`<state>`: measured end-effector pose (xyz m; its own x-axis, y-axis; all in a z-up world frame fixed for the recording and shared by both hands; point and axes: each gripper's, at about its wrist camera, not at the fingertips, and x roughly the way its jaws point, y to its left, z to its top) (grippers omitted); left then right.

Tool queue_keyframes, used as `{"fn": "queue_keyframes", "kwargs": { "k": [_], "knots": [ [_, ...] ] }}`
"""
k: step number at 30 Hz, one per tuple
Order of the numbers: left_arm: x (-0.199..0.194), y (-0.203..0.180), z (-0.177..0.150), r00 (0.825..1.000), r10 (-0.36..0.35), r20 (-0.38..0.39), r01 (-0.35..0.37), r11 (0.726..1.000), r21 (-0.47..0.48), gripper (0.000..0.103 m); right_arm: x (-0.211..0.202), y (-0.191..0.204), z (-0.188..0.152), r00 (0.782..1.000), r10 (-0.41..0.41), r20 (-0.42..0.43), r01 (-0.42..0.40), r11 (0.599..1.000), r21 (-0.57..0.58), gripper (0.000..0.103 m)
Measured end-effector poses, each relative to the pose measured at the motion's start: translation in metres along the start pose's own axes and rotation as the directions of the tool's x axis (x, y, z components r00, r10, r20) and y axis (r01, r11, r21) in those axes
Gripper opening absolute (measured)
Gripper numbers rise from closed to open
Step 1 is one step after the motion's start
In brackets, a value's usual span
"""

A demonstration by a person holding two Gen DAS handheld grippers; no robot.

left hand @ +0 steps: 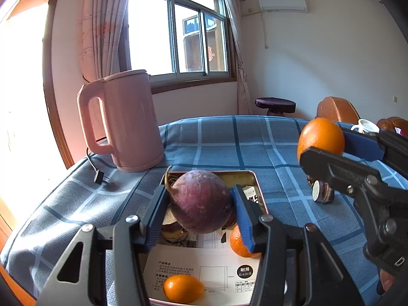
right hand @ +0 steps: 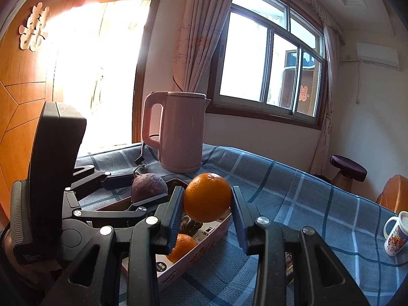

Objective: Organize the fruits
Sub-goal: 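Lower the radish and the orange into the tin and open both tools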

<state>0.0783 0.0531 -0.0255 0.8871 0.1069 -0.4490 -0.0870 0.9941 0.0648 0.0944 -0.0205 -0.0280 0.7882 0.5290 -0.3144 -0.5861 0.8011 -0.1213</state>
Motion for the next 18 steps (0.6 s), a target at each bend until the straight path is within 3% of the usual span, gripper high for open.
{"fn": "queue_keyframes", "kwargs": {
  "k": [18],
  "knots": [
    [0.004,0.026,-0.012,0.999,0.018,-0.045,-0.019,1.000,-0.019,0.052,0.033,0.013,-0.018,0.994,0.059,-0.097,-0.055,0.998,0.038,0.039]
  ]
}}
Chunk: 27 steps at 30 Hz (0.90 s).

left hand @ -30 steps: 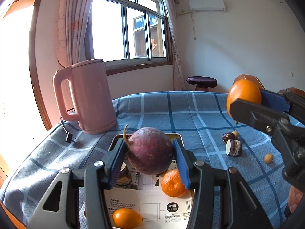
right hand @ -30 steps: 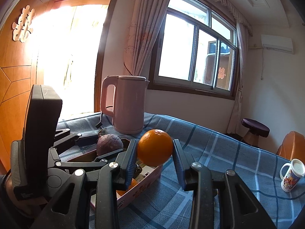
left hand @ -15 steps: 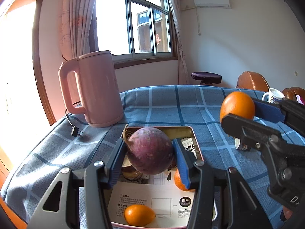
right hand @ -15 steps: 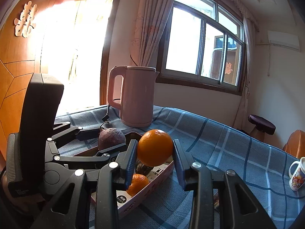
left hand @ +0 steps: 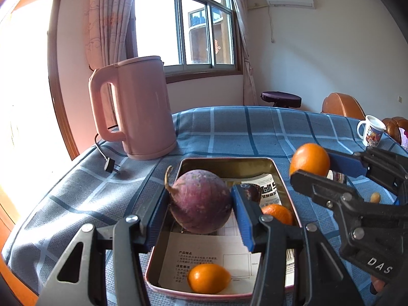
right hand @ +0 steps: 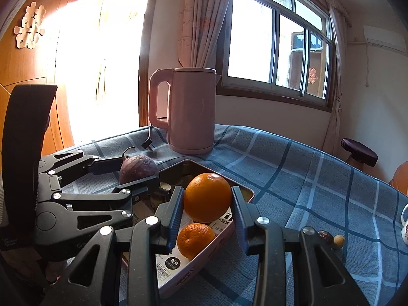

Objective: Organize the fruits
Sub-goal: 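Lower the radish and the orange into the tin and open both tools, then move both tools back toward the remaining taro and small fruits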

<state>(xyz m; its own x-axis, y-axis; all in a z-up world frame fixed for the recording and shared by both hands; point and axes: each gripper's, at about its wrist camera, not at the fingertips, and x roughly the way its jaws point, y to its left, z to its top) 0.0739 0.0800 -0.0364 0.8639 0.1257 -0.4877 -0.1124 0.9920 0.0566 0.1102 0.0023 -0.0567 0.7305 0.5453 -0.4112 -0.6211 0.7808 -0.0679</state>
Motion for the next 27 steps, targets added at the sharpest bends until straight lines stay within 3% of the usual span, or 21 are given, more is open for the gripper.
{"fn": "queue_keyframes", "kwargs": {
  "k": [22,25,27],
  "knots": [
    [0.021,0.003,-0.014,0.992,-0.016,-0.129,0.018,1.000,0.017,0.053,0.031,0.020,-0.027,0.979,0.091,-0.182,-0.098,0.995,-0.028,0.042],
    [0.014,-0.001,-0.014,0.995,-0.005,-0.104,0.009,0.999,0.033,0.055,0.026,0.021,-0.028,0.983,0.067,-0.171,-0.076,0.996,-0.042,0.051],
    [0.007,-0.003,-0.011,0.997,-0.007,-0.083,0.010,0.999,0.039,0.065,0.021,0.018,-0.028,0.986,0.051,-0.160,-0.058,0.998,-0.040,0.052]
  ]
}}
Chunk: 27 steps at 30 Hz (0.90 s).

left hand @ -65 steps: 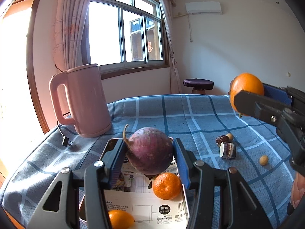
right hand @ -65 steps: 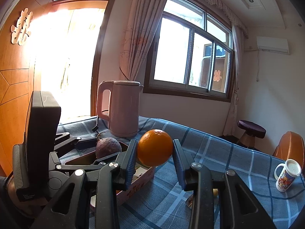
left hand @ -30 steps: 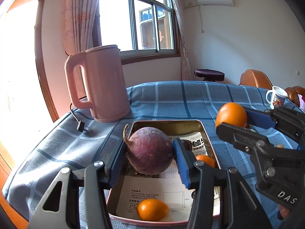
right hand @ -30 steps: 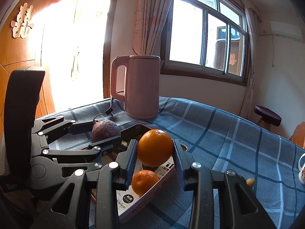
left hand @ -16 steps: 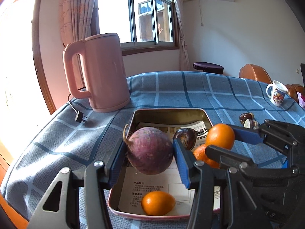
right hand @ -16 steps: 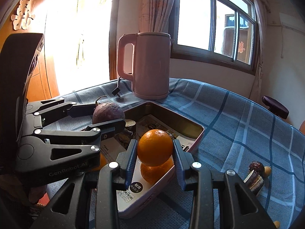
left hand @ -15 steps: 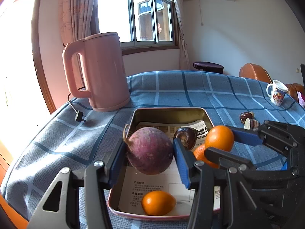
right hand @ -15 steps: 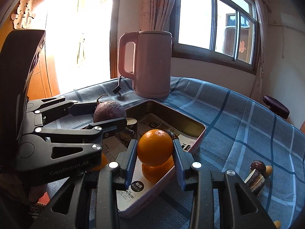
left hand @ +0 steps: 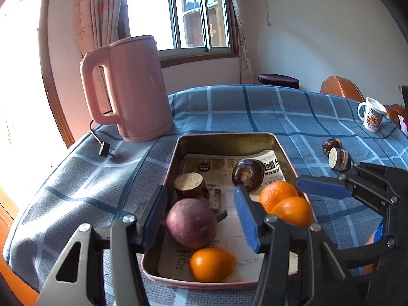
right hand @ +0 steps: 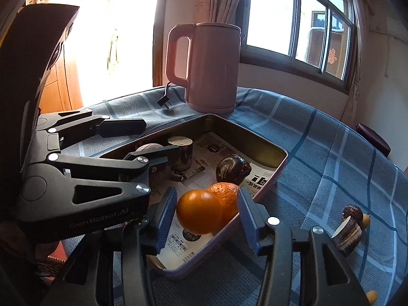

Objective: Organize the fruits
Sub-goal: 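Move both tools back toward the remaining taro and small fruits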

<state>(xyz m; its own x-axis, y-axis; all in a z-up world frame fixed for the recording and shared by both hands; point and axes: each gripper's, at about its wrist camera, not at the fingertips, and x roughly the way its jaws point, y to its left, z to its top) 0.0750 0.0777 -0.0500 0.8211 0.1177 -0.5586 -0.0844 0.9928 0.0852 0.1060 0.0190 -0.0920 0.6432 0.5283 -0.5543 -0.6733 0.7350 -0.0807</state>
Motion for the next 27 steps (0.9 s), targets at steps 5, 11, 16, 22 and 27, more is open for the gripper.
{"fn": "queue_keyframes", "kwargs": {
  "k": [5,11,16,22,27],
  "knots": [
    [-0.015,-0.004,0.009,0.999,-0.003,0.050,0.004,1.000,-0.013,0.077,-0.021,-0.019,-0.009,0.998,-0.070,0.005,0.069,0.997,0.031,0.052],
    [-0.017,-0.033,0.018,0.998,-0.037,0.059,0.036,0.999,0.014,0.084,-0.051,-0.063,-0.036,0.979,-0.203,-0.031,0.206,0.971,0.121,0.052],
    [-0.019,-0.081,0.021,0.992,-0.116,0.051,0.110,0.988,0.107,0.086,-0.075,-0.103,-0.057,0.952,-0.297,-0.072,0.305,0.930,0.206,0.052],
    [-0.017,-0.132,0.032,0.983,-0.180,0.044,0.169,0.968,0.183,0.092,-0.099,-0.151,-0.078,0.894,-0.424,-0.146,0.448,0.838,0.312,0.052],
    [0.003,-0.161,0.037,0.982,-0.187,-0.006,0.184,0.959,0.216,0.094,-0.103,-0.174,-0.091,0.894,-0.403,-0.194,0.447,0.811,0.378,0.052]
  ]
}}
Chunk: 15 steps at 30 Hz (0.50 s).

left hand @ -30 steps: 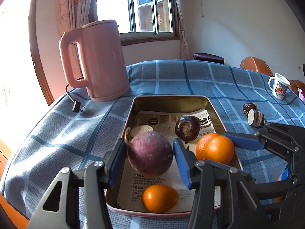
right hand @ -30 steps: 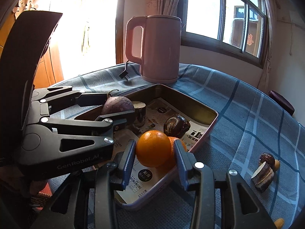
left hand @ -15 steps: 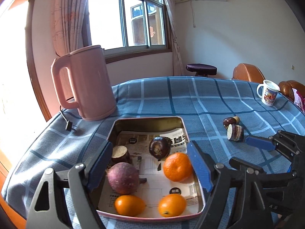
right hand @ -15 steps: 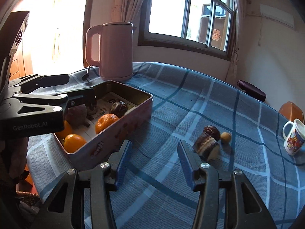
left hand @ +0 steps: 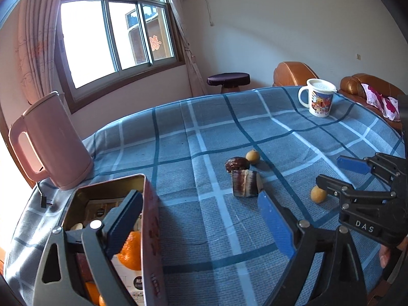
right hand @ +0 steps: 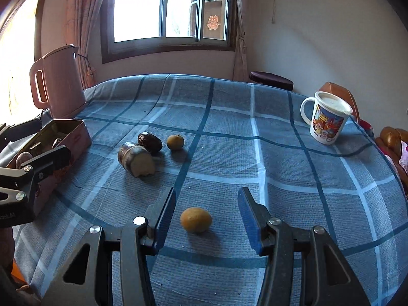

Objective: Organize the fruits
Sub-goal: 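Move both tools back toward the remaining taro and small fruits, then grasp the cut taro piece with the left tool while the right tool grasps a small brown fruit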

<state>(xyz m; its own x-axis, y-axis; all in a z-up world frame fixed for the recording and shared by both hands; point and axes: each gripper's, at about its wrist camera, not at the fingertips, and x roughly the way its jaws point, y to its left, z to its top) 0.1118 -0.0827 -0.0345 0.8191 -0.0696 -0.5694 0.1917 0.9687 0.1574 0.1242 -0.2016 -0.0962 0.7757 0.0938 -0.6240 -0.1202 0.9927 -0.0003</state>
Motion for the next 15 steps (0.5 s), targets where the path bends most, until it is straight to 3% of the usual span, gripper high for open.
{"fn": "queue_keyframes", "kwargs": {
  "k": [13,15],
  "knots": [
    [0.050,-0.018,-0.002,0.990,-0.039,-0.133,0.040,0.999,0.004,0.094,0.023,-0.002,-0.006,0.988,0.094,-0.124,-0.092,0.995,0.023,0.052],
    [0.055,-0.018,-0.001,0.988,-0.044,-0.147,0.044,0.999,0.000,0.094,0.025,-0.003,-0.007,0.986,0.103,-0.133,-0.100,0.995,0.028,0.048]
  ]
}}
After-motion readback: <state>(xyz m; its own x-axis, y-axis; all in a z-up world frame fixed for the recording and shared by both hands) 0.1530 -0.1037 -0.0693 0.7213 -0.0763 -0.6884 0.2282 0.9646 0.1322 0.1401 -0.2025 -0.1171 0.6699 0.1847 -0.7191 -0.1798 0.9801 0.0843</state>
